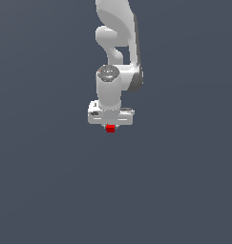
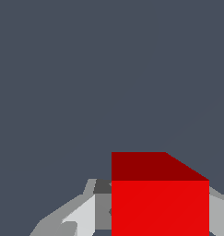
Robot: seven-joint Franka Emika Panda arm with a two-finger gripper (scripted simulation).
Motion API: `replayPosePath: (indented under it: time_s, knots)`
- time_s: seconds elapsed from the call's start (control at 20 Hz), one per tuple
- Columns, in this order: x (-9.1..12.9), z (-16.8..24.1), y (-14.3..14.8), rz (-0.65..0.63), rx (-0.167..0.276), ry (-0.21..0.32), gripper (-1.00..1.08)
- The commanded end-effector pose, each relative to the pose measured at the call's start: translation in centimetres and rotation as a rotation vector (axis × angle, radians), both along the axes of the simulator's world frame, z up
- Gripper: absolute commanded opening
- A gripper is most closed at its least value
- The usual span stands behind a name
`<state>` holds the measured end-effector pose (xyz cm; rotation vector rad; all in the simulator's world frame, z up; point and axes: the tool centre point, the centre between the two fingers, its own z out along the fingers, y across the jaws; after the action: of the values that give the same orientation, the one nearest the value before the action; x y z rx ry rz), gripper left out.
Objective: Pick up the red cube and move it to a goal position.
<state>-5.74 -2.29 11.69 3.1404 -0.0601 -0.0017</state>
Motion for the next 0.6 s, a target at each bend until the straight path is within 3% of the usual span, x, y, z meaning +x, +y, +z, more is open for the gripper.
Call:
replayPosePath:
  time_s: [0.0, 0.55]
  knots:
    - [0.5, 2.6, 0.8, 0.0, 0.0, -0.001, -1.0]
    - [2.7, 14.0, 4.0, 0.0, -0.001, -0.001, -1.0]
